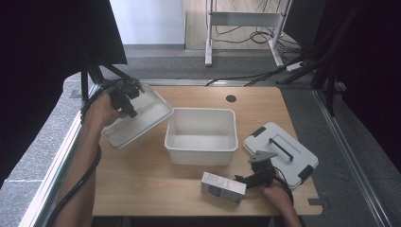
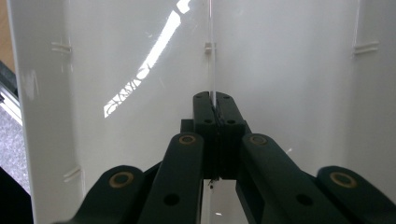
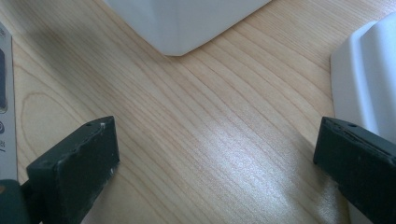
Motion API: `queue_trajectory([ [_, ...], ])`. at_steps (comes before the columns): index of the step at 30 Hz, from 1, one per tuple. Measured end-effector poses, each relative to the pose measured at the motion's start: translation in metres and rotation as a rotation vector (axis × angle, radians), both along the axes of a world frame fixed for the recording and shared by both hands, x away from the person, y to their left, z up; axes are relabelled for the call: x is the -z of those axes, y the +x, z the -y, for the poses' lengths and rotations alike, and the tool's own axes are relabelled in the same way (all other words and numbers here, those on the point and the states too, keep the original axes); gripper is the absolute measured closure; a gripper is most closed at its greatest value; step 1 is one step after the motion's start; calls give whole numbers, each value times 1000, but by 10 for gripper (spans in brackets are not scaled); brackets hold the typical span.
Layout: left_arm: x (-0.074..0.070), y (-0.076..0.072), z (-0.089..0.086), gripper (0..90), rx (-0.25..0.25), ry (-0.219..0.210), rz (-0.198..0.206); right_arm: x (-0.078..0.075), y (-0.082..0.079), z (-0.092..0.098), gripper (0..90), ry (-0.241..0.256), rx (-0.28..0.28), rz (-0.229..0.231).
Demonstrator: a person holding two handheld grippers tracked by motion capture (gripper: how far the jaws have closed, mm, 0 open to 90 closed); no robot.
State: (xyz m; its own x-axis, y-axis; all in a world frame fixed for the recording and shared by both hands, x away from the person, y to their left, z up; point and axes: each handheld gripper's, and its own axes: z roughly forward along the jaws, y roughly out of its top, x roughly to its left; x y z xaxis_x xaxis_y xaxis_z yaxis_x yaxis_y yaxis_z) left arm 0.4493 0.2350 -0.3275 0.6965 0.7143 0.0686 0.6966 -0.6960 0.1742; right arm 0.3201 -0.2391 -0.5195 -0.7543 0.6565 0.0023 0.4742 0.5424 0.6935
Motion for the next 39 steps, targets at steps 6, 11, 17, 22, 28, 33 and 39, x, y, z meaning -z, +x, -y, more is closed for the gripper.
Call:
queue_trajectory([
  [6,9,-7,-21,892,-28,4,-3,0,0,0,0,-1,-2,0],
  [11,24,-13,-31,892,-31,-5,-4,0,0,0,0,-1,-2,-2],
  [17,57,-19,-39,892,-29,-25,-14,0,0,0,0,-2,-2,-1],
  [22,85,-22,-41,892,-24,-20,-35,0,0,0,0,-1,-1,-2],
  [28,113,-26,-42,892,-24,-25,-33,0,0,0,0,-1,-1,-1],
  [33,129,-29,-42,892,-34,-20,-19,0,0,0,0,-1,-2,-1],
  [39,143,-32,-42,891,-42,-20,-18,0,0,0,0,0,-1,-1],
])
